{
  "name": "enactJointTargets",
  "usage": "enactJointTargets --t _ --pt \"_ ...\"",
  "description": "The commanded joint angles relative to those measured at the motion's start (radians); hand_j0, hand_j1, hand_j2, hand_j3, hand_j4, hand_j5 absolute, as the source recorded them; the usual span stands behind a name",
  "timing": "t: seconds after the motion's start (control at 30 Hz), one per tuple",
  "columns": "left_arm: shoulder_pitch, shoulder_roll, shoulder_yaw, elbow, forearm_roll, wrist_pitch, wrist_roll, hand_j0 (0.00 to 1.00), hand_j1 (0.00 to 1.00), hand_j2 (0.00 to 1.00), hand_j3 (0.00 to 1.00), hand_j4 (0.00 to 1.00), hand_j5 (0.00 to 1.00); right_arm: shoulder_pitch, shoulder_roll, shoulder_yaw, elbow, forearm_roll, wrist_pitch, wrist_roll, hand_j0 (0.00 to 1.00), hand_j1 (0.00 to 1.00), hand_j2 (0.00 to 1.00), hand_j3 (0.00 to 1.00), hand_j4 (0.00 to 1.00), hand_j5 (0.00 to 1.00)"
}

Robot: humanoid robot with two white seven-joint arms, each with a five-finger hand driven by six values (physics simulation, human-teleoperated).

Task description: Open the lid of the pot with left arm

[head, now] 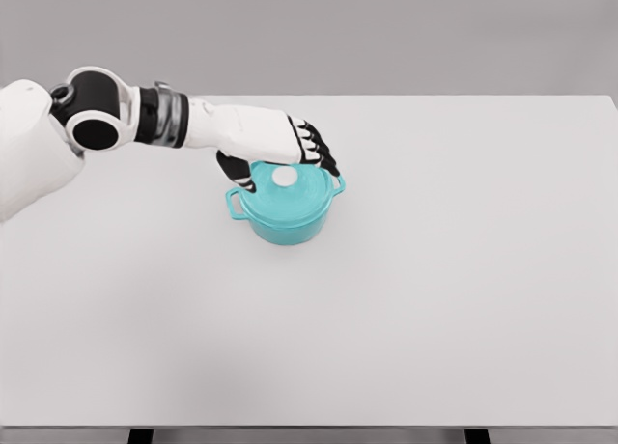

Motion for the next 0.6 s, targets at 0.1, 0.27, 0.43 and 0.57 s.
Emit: enactJointTargets --t 0.1,0.27,0.43,0.57 --pt "0.006 -0.001 -0.007 0.006 -0.022 0.003 0.000 0.95 0.95 0.95 0.95 0.95 0.95 0.000 0.000 0.000 0.000 0.000 0.000 0.000 1.00 1.00 1.00 1.00 1.00 1.00" --pt "0.009 -0.003 -0.007 0.023 -0.023 0.003 0.000 0.92 0.92 0.92 0.92 0.92 0.92 0.000 0.000 0.000 0.000 0.000 0.000 0.000 1.00 1.00 1.00 1.00 1.00 1.00" --pt "0.008 -0.015 -0.011 0.049 -0.062 0.003 0.000 0.92 0.92 0.92 0.92 0.92 0.92 0.000 0.000 0.000 0.000 0.000 0.000 0.000 1.00 1.00 1.00 1.00 1.00 1.00" --pt "0.008 -0.035 -0.018 0.050 -0.080 0.003 0.000 0.86 0.86 0.86 0.86 0.86 0.86 0.000 0.000 0.000 0.000 0.000 0.000 0.000 1.00 1.00 1.00 1.00 1.00 1.00"
